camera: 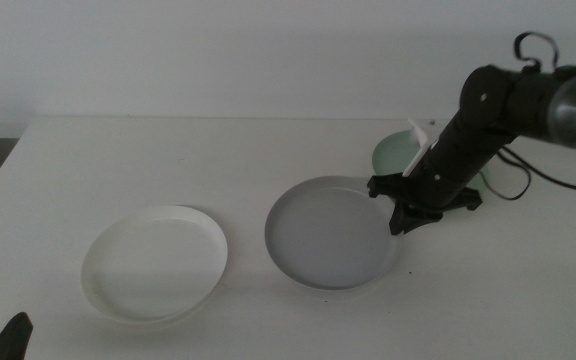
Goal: Stack the three bowls on top of each other.
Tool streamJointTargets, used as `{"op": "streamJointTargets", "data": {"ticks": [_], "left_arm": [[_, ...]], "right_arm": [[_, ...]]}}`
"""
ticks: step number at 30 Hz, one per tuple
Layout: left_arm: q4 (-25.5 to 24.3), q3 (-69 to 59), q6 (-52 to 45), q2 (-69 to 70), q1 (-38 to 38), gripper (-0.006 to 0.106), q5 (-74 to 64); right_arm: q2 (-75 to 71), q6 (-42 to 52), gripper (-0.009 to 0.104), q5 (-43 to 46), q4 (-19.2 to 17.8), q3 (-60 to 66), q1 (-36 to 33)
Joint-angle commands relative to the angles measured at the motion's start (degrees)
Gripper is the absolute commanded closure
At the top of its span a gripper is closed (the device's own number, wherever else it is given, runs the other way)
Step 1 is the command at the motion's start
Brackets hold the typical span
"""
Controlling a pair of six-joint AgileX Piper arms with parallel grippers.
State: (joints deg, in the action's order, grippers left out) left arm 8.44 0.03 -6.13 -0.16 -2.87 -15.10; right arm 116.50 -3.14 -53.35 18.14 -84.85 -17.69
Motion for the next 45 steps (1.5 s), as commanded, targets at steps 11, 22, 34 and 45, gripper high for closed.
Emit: {"op": "streamJointTargets", "data": {"ticks": [11, 22, 34, 45], "left_arm": [[-0.06, -0.03, -0.01, 0.16, 0.07, 0.007, 0.85], [-0.06, -0.03, -0.01, 0.16, 0.07, 0.007, 0.85], [-0.06, -0.03, -0.01, 0.16, 0.07, 0.007, 0.85], [-0.06, -0.03, -0.01, 0.16, 0.07, 0.007, 0.85]], "right_arm": [[2.83, 1.33, 0.089, 2.33, 0.39, -0.49, -0.48], [0.28, -0.53, 0.024, -2.96, -3.61, -10.25, 3.58], [9.78, -6.05, 0.032, -1.38, -15.64, -23.78, 16.58], [17.29, -5.25, 0.043, 2.63, -16.43, -23.78, 16.8]]}}
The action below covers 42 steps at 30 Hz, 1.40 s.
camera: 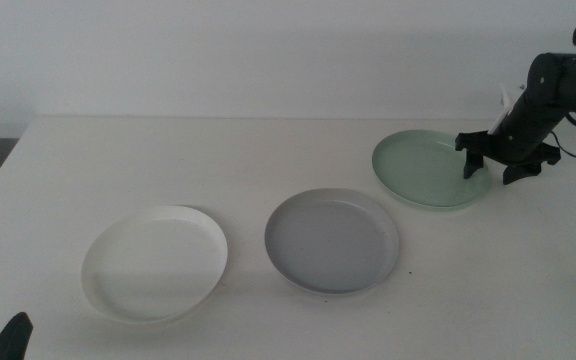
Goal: Stack the three bowls on top of each other.
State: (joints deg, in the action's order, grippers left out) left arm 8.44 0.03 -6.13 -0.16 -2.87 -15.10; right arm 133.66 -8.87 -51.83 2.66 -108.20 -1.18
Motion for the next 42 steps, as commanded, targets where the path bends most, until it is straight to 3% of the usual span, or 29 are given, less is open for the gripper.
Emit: {"op": "streamJointTargets", "data": {"ticks": [1, 9, 13, 14, 20, 21, 25, 28, 32, 37, 42], "left_arm": [[-0.06, -0.03, -0.01, 0.16, 0.07, 0.007, 0.85], [-0.06, -0.03, -0.01, 0.16, 0.07, 0.007, 0.85], [-0.06, -0.03, -0.01, 0.16, 0.07, 0.007, 0.85], [-0.06, -0.03, -0.01, 0.16, 0.07, 0.007, 0.85], [-0.06, -0.03, -0.01, 0.16, 0.07, 0.007, 0.85], [-0.06, -0.03, -0.01, 0.16, 0.07, 0.007, 0.85], [-0.06, -0.03, -0.01, 0.16, 0.07, 0.007, 0.85], [-0.06, -0.03, -0.01, 0.16, 0.07, 0.007, 0.85], [-0.06, -0.03, -0.01, 0.16, 0.07, 0.007, 0.85], [-0.06, -0.03, -0.01, 0.16, 0.07, 0.007, 0.85], [-0.06, -0.03, -0.01, 0.16, 0.07, 0.007, 0.85]], "right_arm": [[0.39, 0.48, 0.046, 1.39, -0.96, -0.43, 0.29], [1.59, -0.32, 0.067, 3.09, -1.11, -0.43, 0.29], [1.15, -0.32, 0.096, 4.45, -1.87, -0.43, 0.34], [0.85, -0.32, 0.097, 4.75, -1.87, -0.43, 0.44], [-4.41, 1.94, 0.097, 4.4, -1.58, -0.43, 0.57], [-6.21, 2.69, 0.097, 3.7, -0.42, -0.43, 0.57], [-16.34, 9.59, 0.097, 6.45, 9.83, 8.39, -1.36], [-25.57, 10.24, 0.097, 14.53, 12.46, 20.96, -4.97], [-31.77, 9.28, 0.098, 18.47, 13.15, 31.49, -11.1], [-32.42, 7.96, 0.098, 18.95, 11.89, 36.12, -17.97], [-30.74, 6.09, 0.098, 20.46, 11.0, 36.69, -19.36]]}}
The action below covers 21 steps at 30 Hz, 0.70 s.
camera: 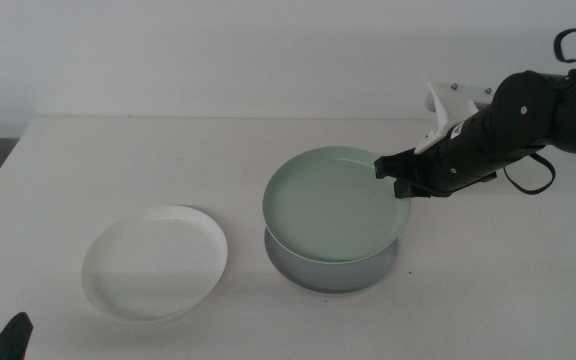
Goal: Stack the three bowls on top of each other.
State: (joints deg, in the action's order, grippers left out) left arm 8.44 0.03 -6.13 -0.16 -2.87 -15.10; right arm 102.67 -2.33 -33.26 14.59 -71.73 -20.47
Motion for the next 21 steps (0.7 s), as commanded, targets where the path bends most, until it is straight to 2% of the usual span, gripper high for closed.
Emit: {"op": "streamJointTargets", "data": {"ticks": [1, 16, 17, 18, 21], "left_arm": [[-0.06, -0.03, -0.01, 0.16, 0.07, 0.007, 0.85], [-0.06, -0.03, -0.01, 0.16, 0.07, 0.007, 0.85], [-0.06, -0.03, -0.01, 0.16, 0.07, 0.007, 0.85], [-0.06, -0.03, -0.01, 0.16, 0.07, 0.007, 0.85], [-0.06, -0.03, -0.01, 0.16, 0.07, 0.007, 0.85]], "right_arm": [[0.59, -0.45, 0.098, 2.46, -0.92, 0.22, -0.08], [5.6, -0.34, 0.097, 4.41, -0.3, 0.22, -0.08], [5.6, -0.19, 0.096, 4.41, -0.5, 0.22, -0.08], [5.6, -0.19, 0.086, 4.41, -0.5, 0.22, -0.08], [5.6, -0.19, 0.067, 4.27, -0.5, 0.22, -0.08]]}}
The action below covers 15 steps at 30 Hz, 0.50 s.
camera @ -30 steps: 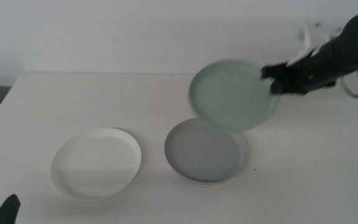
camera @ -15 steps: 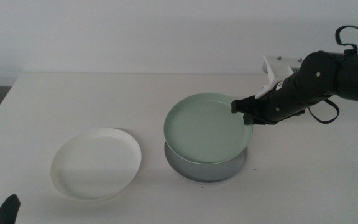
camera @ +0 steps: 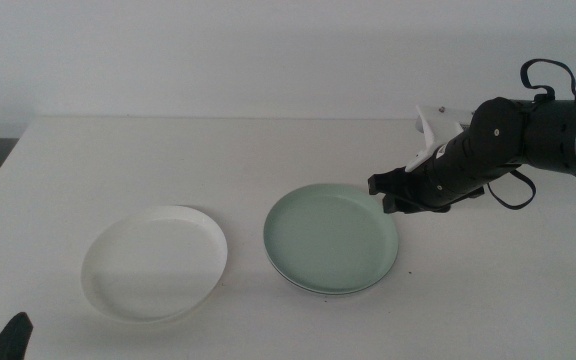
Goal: Stack the three bowls on top of each other.
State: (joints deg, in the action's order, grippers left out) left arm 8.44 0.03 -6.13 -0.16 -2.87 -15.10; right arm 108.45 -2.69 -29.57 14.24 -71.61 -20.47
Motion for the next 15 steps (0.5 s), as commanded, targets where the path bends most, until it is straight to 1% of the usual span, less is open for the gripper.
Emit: {"op": "streamJointTargets", "data": {"ticks": [1, 4, 7, 9, 11, 13, 15], "left_arm": [[-0.06, -0.03, -0.01, 0.16, 0.07, 0.007, 0.85], [-0.06, -0.03, -0.01, 0.16, 0.07, 0.007, 0.85], [-0.06, -0.03, -0.01, 0.16, 0.07, 0.007, 0.85], [-0.06, -0.03, -0.01, 0.16, 0.07, 0.007, 0.85], [-0.06, -0.03, -0.01, 0.16, 0.07, 0.007, 0.85], [-0.06, -0.03, -0.01, 0.16, 0.07, 0.007, 0.85], [-0.06, -0.03, -0.01, 0.16, 0.07, 0.007, 0.85]], "right_arm": [[-0.19, 0.17, 0.059, 0.26, -0.29, 0.09, -0.08], [-0.8, 0.17, 0.037, -2.9, -2.03, -1.01, -0.08], [-3.9, 0.32, 0.019, -8.23, -4.93, -3.23, -0.08], [-8.4, 4.73, 0.012, -10.36, -5.92, -3.97, -0.08], [-13.74, 9.7, 0.008, -11.72, -5.92, -3.97, -0.08], [-20.19, 14.49, 0.007, -13.19, -4.6, -3.84, -0.08], [-26.45, 16.64, 0.007, -13.74, -3.52, -3.07, -0.08]]}}
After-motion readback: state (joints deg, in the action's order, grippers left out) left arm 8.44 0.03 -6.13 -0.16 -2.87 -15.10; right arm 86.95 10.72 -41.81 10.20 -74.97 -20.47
